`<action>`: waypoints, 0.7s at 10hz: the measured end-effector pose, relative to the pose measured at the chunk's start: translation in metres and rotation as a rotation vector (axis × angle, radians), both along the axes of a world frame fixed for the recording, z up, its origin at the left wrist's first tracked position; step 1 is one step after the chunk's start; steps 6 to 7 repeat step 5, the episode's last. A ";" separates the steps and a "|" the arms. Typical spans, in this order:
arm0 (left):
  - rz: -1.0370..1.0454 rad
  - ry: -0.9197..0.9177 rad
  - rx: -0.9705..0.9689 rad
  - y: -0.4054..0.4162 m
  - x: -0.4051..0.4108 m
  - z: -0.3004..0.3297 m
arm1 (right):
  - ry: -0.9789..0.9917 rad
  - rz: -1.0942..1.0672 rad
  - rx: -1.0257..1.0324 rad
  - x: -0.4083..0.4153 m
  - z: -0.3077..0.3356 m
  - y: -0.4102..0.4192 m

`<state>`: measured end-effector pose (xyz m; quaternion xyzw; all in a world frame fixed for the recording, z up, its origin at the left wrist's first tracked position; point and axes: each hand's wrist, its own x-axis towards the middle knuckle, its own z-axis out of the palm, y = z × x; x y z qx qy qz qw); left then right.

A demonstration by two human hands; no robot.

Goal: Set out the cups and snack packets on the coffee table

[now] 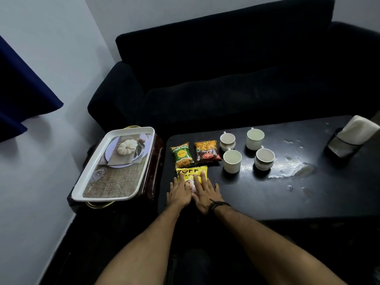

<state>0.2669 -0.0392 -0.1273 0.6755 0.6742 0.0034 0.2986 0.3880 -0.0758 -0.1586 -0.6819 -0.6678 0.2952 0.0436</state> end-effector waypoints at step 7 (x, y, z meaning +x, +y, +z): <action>-0.087 0.036 0.016 -0.020 0.014 0.057 | -0.054 -0.020 0.077 0.042 0.064 -0.006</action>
